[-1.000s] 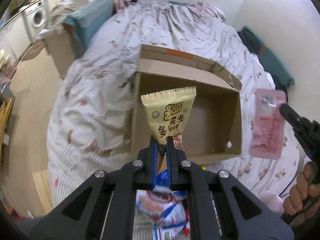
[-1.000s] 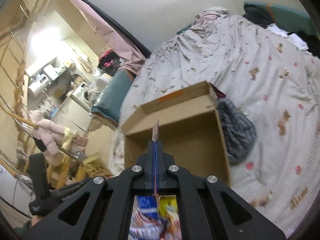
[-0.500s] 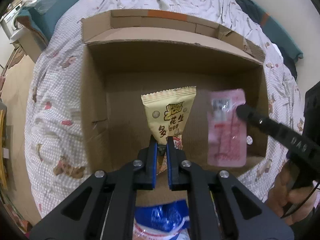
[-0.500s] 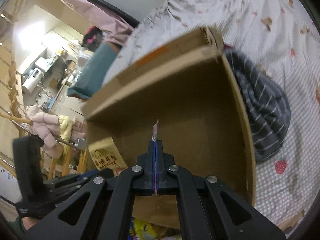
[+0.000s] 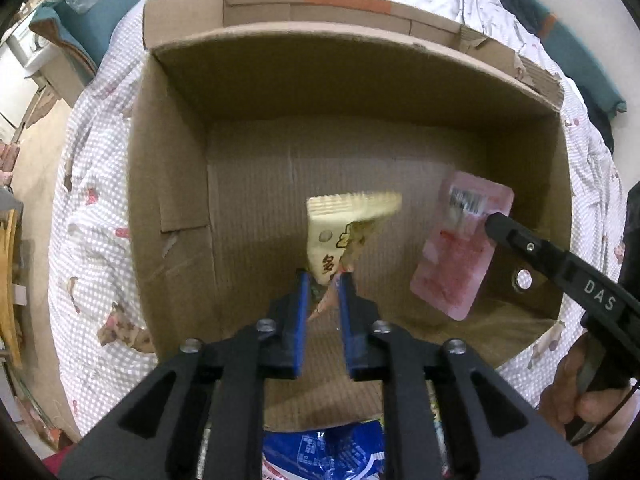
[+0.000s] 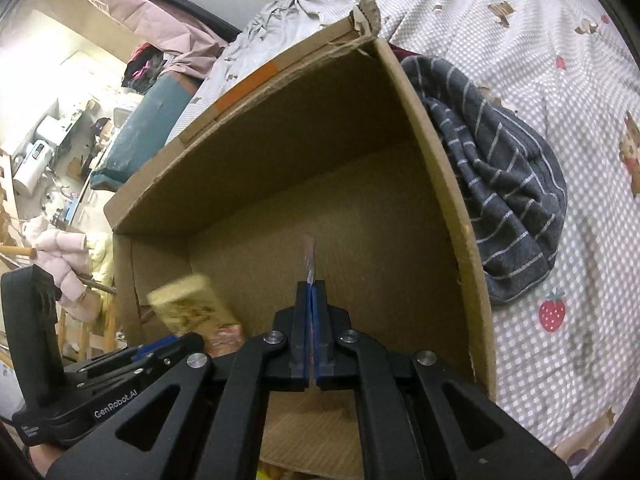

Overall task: Organize snacks
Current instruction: 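Carry both packets into the cardboard box and open both tools, then grasp the blue chip bag with the left tool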

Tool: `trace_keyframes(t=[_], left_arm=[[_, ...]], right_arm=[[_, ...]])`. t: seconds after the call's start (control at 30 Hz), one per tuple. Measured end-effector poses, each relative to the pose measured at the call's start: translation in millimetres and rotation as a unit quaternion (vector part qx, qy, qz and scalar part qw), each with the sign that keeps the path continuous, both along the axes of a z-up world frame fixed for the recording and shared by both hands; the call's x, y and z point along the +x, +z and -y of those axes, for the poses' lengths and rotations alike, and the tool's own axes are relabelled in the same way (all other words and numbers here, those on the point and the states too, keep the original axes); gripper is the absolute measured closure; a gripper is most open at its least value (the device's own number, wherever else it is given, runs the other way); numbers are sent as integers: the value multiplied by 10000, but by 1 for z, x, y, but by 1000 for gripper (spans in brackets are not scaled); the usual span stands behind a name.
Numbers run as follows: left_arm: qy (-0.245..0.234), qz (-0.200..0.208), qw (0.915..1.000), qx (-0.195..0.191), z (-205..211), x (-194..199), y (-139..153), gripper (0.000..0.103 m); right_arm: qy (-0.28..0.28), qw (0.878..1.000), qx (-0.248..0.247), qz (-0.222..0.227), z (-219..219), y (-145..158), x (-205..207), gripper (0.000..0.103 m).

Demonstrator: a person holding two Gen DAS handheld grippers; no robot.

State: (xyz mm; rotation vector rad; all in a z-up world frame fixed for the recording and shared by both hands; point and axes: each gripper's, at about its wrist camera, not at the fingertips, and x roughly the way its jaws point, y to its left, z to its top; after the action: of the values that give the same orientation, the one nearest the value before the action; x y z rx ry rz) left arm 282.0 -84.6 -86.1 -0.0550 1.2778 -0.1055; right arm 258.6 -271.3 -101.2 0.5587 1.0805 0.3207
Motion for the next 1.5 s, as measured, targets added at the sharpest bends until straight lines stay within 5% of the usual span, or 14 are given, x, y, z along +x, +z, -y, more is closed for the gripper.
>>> trace_keyframes(t=[0.13, 0.2, 0.33, 0.47, 0.67, 1.0, 1.23, 1.5], left_arm=[[96, 140, 9998, -49, -4, -6, 10, 36], [146, 207, 9996, -127, -9, -8, 17, 31], [104, 240, 9995, -161, -14, -17, 28, 30], [183, 320, 9992, -123, -23, -25, 37, 30], [317, 622, 9976, -26, -44, -45, 60, 30], [421, 74, 9987, -287, -60, -82, 36, 22], [448, -297, 9964, -660, -55, -94, 6, 22], [442, -367, 9939, -940, -42, -89, -7, 22]], right_arm=[[22, 9999, -114, 77, -2, 5, 3, 93], [48, 9998, -162, 89, -2, 9, 4, 83], [-9, 9997, -82, 229, 2, 21, 0, 54], [-40, 9997, -42, 241, 4, 26, 1, 50], [-132, 9990, -132, 408, 12, 37, -11, 32], [-367, 9992, 158, -12, 21, 57, -47, 31], [-267, 9995, -120, -99, 25, 76, -97, 31], [-397, 9983, -260, -335, 39, 60, -138, 31]])
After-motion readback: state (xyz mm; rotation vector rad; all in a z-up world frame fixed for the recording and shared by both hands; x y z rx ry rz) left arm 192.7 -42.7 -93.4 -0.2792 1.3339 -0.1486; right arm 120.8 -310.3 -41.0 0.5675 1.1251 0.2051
